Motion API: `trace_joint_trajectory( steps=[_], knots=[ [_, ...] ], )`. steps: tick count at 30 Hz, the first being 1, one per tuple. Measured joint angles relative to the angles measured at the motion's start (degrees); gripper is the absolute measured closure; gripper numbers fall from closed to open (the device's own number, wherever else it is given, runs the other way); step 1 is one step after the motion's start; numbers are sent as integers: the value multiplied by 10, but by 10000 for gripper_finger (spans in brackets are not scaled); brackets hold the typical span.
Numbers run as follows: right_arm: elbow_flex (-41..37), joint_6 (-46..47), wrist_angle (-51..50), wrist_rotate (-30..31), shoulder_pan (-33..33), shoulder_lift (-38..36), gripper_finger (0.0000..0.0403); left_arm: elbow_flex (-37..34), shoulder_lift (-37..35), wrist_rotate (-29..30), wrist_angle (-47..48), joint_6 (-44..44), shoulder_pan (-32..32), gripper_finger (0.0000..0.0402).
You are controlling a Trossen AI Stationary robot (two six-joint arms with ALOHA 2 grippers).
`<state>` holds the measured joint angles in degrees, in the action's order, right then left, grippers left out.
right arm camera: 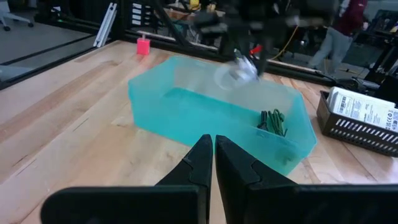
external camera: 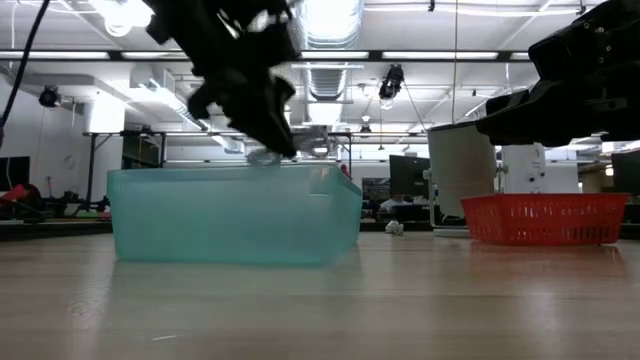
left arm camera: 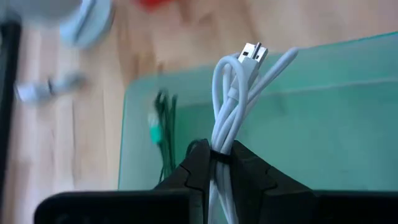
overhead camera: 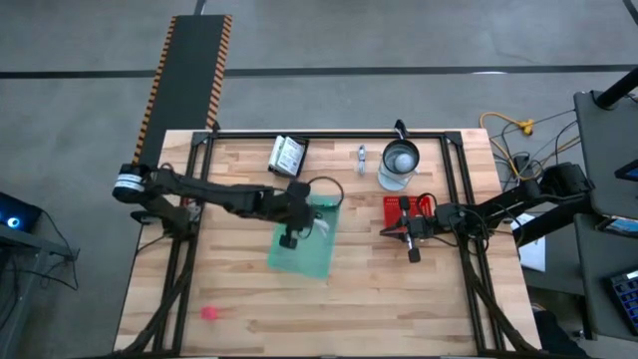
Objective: Pick and place items into bin
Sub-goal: Put the bottom left white charger cable into the green bin
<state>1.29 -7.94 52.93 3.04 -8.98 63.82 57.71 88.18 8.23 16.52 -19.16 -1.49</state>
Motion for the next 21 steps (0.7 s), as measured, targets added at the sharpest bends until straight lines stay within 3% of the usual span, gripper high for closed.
trace_joint_trajectory(
  steps=[4,21],
  knots=[
    [0,0,0,0,0,0,394,0,29,0,0,64,33,380],
    [0,3,-4,0,0,0,394,0,78,-19,20,123,45,377]
  ],
)
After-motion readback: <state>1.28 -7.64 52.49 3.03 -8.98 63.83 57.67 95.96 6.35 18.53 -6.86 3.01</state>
